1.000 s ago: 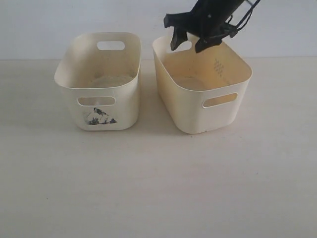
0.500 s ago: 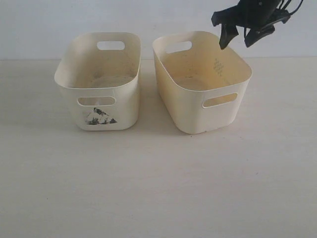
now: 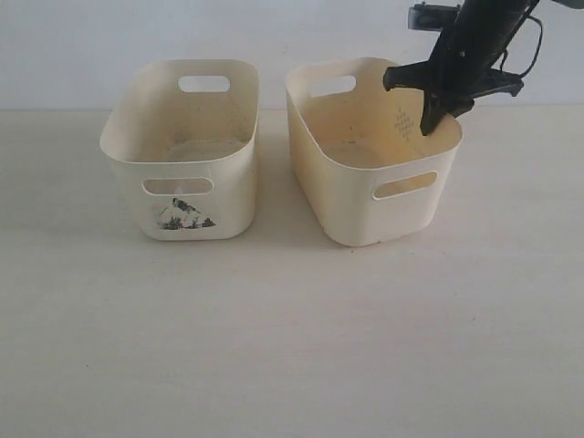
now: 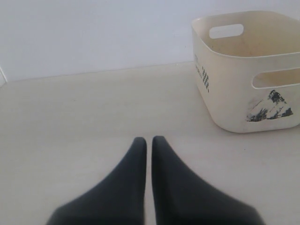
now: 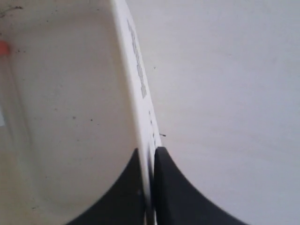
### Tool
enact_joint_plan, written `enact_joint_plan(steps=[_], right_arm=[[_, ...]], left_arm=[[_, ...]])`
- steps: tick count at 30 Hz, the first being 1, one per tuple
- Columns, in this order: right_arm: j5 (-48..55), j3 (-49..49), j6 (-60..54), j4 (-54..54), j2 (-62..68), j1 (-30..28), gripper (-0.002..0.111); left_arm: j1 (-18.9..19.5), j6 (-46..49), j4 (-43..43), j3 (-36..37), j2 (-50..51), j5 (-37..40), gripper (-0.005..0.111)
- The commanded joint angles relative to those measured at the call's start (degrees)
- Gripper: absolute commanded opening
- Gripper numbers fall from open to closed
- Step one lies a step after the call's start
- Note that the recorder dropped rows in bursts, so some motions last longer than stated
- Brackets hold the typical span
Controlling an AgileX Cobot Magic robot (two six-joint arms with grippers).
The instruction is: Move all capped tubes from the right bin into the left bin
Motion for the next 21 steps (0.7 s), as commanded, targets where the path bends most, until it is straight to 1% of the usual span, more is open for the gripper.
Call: enact_joint_plan(steps=[1,4,9,12,16,21], right_arm=[[0.3,0.0,1.7,15.4,0.5,-1.7,0.0],[0.3,0.0,1.0,19.3,0.5,-3.0,0.0],[0.3,0.0,0.7,19.2,0.5,-4.3,0.0],[0.3,0.0,-2.6,19.2,0.5,-4.3,0.0],[0.3,0.0,-1.1,18.6,0.5,-4.8,0.0],[0.3,0.0,-2.6,12.0,0.5,-4.8,0.0]], left_arm=[[0.1,-0.7,-0.4,-0.2,-0.1,-0.9,0.004],[0.1,-0.7,-0.4,-0.2,-0.1,-0.9,0.004],[0.1,-0.7,-0.4,-0.2,-0.1,-0.9,0.004],[0.1,-0.7,-0.4,-0.2,-0.1,-0.9,0.004],[0.1,-0.7,-0.4,-0.2,-0.1,-0.9,0.004],[0.1,-0.7,-0.4,-0.2,-0.1,-0.9,0.004]])
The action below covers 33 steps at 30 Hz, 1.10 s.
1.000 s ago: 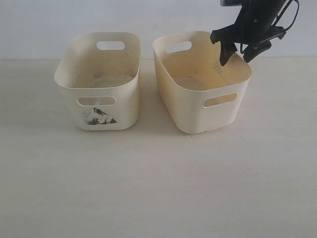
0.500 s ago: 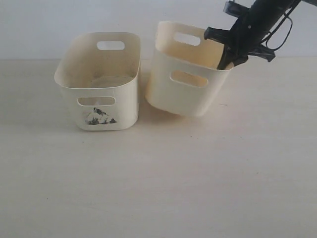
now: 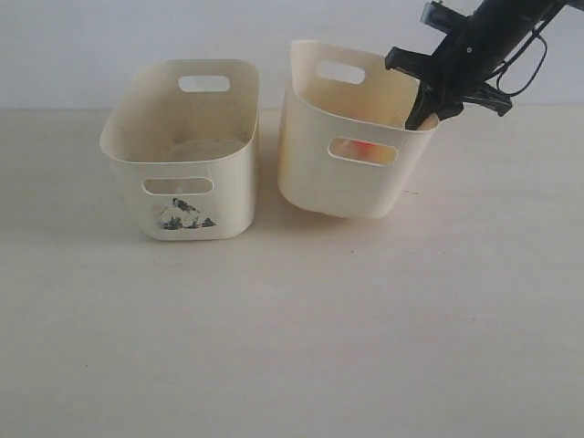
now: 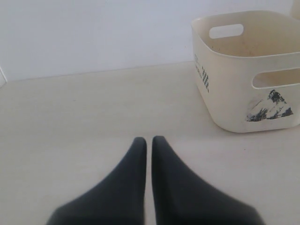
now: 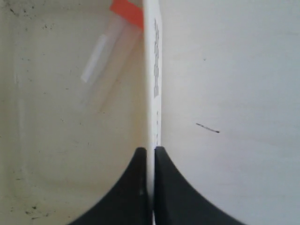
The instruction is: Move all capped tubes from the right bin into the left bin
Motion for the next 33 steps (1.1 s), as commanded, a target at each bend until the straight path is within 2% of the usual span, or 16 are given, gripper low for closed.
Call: enact_joint_plan(steps=[1,5,7,8,9,10,12,16,24,29,33], right_arm=[[-0.5,-0.1,-1.3,-5.4,-0.6,-0.4,0.0],[-0.5,-0.1,-1.2,-7.3,-0.6,-0.3,0.0],[-0.5,-0.1,-1.2,-7.3,-0.6,0.0,0.006],[-0.5,-0.1,-1.2,-7.3,-0.6,0.4,0.019],[-0.5,-0.1,-1.2,-7.2,-0.6,0.5,0.026],[-0.5,-0.1,-1.2,-7.2,-0.6,0.9,0.046],[-0.6,-0.1,-1.1,-7.4,-0.6,1.6,0.064],[-0.5,-0.3,0.6,-8.4,-1.9,1.5,0.065],[-2.7,-0.3,3.3,-14.0,-12.4,2.2,0.065],[-4.3,-0.2,4.7,-14.5,-14.1,9.1,0.065],[-7.0,-0.2,10.2,-20.4,-10.7,14.0,0.065]], left_arm=[[0.1,-0.7,-0.4,-0.2,-0.1,-0.9,0.004],[0.1,-0.7,-0.4,-0.2,-0.1,-0.9,0.004],[0.1,-0.7,-0.4,-0.2,-0.1,-0.9,0.004],[0.1,-0.7,-0.4,-0.2,-0.1,-0.9,0.004],[0.1,-0.7,-0.4,-0.2,-0.1,-0.9,0.004],[0.1,-0.7,-0.4,-0.2,-0.1,-0.9,0.004],[0.1,-0.7,-0.4,-0.2,-0.1,-0.9,0.004],[0.1,-0.7,-0.4,-0.2,-0.1,-0.9,0.004],[0.1,-0.7,-0.4,-0.2,-0.1,-0.9,0.004],[0.1,-0.7,-0.4,-0.2,-0.1,-0.9,0.004],[0.1,-0.7,-0.4,-0.2,-0.1,-0.9,0.004]])
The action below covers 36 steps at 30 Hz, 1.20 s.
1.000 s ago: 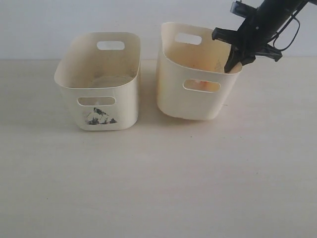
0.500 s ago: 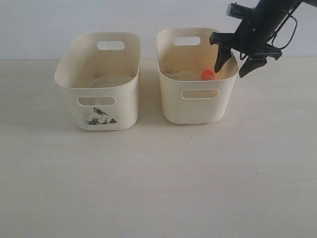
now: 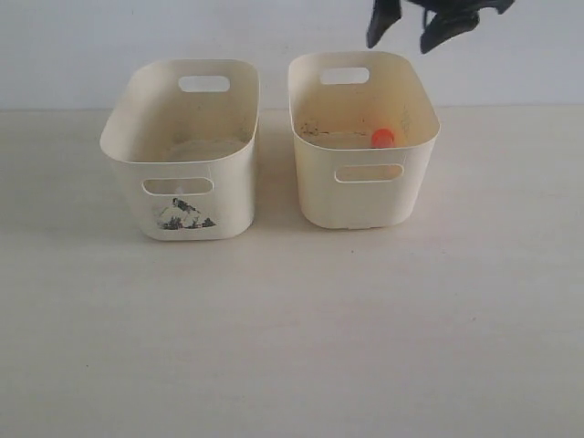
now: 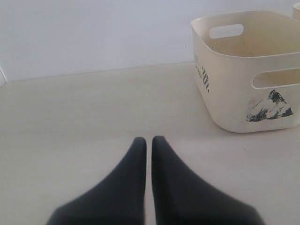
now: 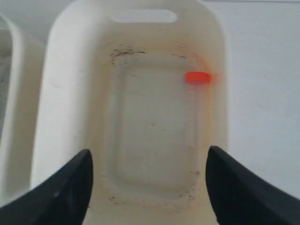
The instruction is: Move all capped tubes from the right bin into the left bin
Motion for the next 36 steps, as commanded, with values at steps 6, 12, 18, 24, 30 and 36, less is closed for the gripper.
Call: enact_joint_plan(steps=[6,12,18,24,30,36], right_arm=[[-2.7,-0.1,10.3,-16.2,9.4,7.9,0.065],[-3.3,-0.1,13.6,-19.3,12.4,8.0,0.065],[-6.4,-0.1,14.3,-19.9,13.3,8.0,0.065],[-6.2,-0.1,14.0,-22.7,14.0,8.9,0.065],[-3.4,-0.2,15.7,-32.8,14.0,12.2,0.065],[-2.6,-1.8,16.9,-33.4,14.1,13.4,0.065]], left_arm=[[0.1,-0.7,-0.4,-0.2,-0.1,-0.9,0.004],[0.1,-0.7,-0.4,-0.2,-0.1,-0.9,0.004],[0.1,-0.7,-0.4,-0.2,-0.1,-0.9,0.004],[0.1,-0.7,-0.4,-0.2,-0.1,-0.9,0.004],[0.1,-0.7,-0.4,-0.2,-0.1,-0.9,0.004],[0.1,-0.7,-0.4,-0.2,-0.1,-0.9,0.004]])
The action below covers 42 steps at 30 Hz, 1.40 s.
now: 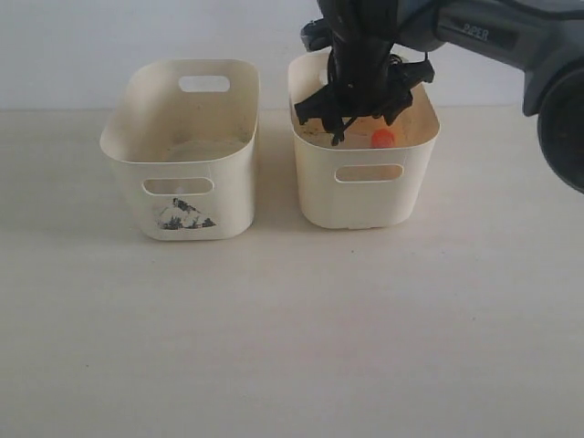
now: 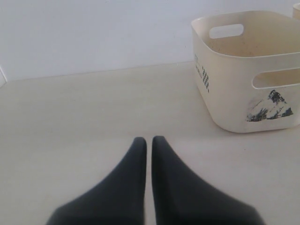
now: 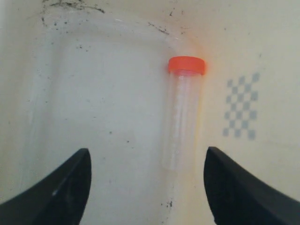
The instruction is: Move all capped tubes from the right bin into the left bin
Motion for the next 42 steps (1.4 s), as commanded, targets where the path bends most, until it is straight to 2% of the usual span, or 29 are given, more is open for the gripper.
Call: enact_joint_plan(steps=[1,13,17,19,20,21,23,31,42], right_arm=[[1.5,-2.3,0.6,-1.3,-0.4,0.2,0.065],[1.5,-3.6,3.6,-3.4,3.5,-0.1,0.065],[1.8,-3.5,4.6,-3.2,4.4,-0.1,0.053],[1.8,-3.5,5.1,-3.2,4.5,-0.1,0.062],[1.8,-3.5,5.1,-3.5,4.9,-0.1,0.073],[2.0,-3.5,5.1,-3.8,5.0,-0.1,0.075],[2.1,-3.5,5.9,-4.2,6.2,-0.1,0.072],[1.5,-3.5,7.7,-7.2,7.6,-0.5,0.071],[2.2,-3.5,7.8,-2.6,8.9,-3.4,0.071]], left_arm=[[0.1,-0.7,-0.4,-0.2,-0.1,-0.9,0.004],[0.1,-0.7,-0.4,-0.2,-0.1,-0.9,0.004],[0.1,-0.7,-0.4,-0.2,-0.1,-0.9,0.004],[0.1,-0.7,-0.4,-0.2,-0.1,-0.9,0.004],[0.1,-0.7,-0.4,-0.2,-0.1,-0.9,0.004],[0.1,-0.7,-0.4,-0.2,-0.1,-0.9,0.004],[0.1,-0.7,-0.4,-0.2,-0.1,-0.9,0.004],[0.1,-0.7,-0.4,-0.2,-0.1,-0.9,0.004],[0.1,-0.7,-0.4,-0.2,-0.1,-0.9,0.004]])
